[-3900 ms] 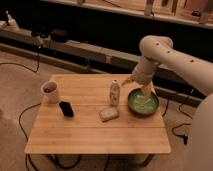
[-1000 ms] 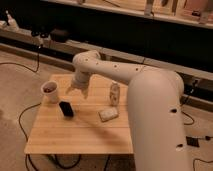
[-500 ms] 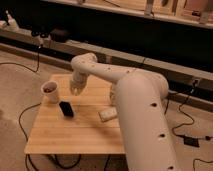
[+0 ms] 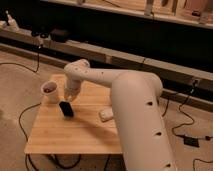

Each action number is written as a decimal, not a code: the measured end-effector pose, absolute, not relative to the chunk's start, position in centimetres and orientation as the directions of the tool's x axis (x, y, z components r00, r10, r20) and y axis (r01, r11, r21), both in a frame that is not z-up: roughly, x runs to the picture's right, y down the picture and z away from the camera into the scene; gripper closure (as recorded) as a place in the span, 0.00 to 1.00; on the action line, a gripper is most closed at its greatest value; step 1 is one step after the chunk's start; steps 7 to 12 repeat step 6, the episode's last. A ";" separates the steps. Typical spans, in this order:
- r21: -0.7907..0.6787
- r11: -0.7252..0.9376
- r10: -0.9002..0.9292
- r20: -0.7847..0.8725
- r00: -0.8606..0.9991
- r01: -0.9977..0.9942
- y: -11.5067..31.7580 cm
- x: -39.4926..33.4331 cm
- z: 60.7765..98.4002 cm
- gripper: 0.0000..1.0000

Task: Knock the eraser over

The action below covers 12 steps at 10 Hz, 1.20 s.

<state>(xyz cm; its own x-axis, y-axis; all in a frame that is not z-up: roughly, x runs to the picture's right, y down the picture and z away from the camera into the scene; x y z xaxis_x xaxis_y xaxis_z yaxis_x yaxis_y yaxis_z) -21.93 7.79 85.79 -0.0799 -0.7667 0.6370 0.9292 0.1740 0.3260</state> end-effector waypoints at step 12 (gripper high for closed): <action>0.235 0.098 -0.658 0.744 -0.114 0.967 14.3 -14.9 76.9 0.94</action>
